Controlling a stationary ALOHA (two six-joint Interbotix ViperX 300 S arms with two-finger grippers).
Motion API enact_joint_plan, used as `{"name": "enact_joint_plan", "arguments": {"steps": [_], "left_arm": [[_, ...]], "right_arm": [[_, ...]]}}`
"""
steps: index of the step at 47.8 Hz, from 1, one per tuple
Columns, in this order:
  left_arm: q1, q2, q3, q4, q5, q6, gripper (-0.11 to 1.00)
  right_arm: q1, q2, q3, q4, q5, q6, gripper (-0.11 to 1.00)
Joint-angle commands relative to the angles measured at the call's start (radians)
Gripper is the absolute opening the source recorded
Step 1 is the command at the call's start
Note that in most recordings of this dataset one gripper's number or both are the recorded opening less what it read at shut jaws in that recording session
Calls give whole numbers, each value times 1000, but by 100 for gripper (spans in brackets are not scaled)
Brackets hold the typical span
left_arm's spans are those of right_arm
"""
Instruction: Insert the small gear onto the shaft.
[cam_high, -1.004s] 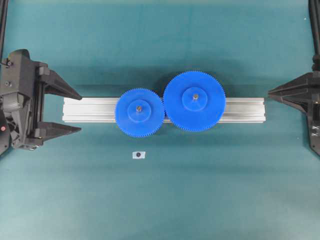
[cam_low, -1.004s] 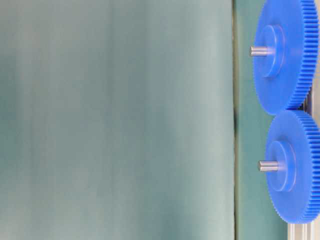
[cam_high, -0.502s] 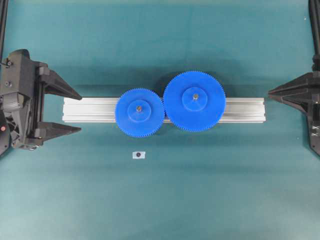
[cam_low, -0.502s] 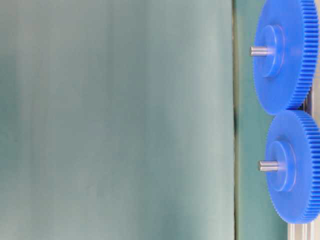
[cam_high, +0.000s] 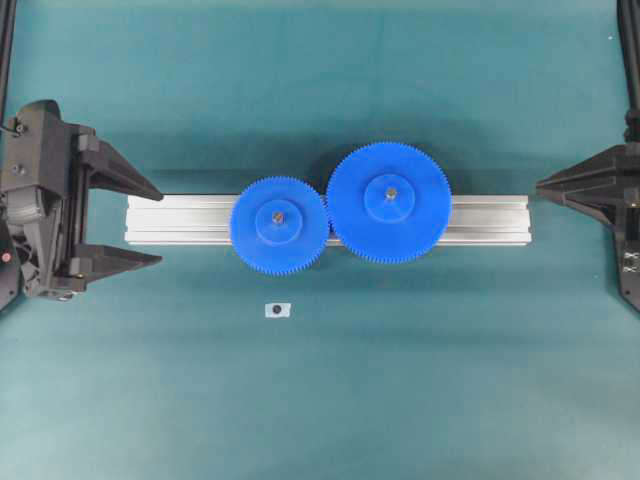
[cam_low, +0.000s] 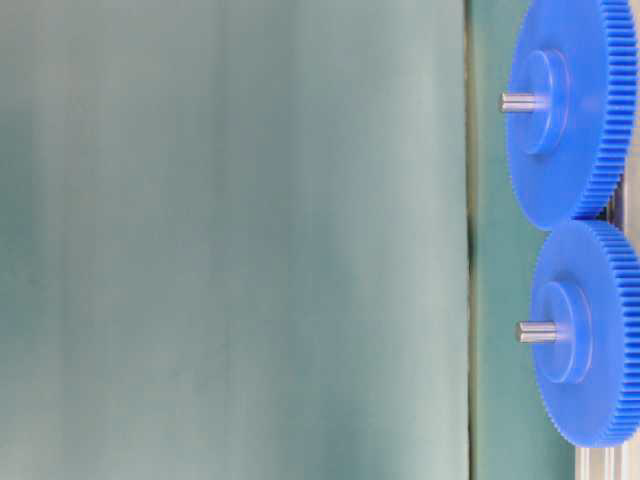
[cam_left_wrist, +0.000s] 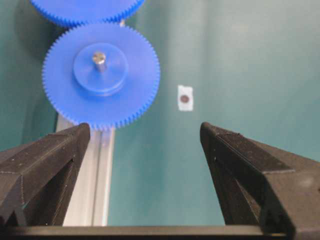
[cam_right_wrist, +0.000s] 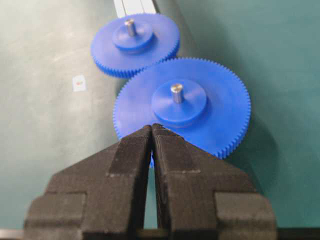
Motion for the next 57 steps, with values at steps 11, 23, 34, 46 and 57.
{"name": "enact_joint_plan", "arguments": {"steps": [11,23,34,46,57], "left_arm": [[-2,-2,-12,2,-8,-2,90],[-2,-2,-12,5,-8,-21,90],[-3,-2,-9,2,-8,-25,90],[-3,-2,-6,2,-9,-25,90],[-3,-2,-6,2,-9,-25,90]], "right_arm": [[0,11,-11,0,-8,8,11],[0,11,-11,-2,-9,8,11],[0,11,-8,-2,-8,8,11],[0,11,-6,-2,-8,8,11],[0,9,-6,-2,-8,8,11]]}}
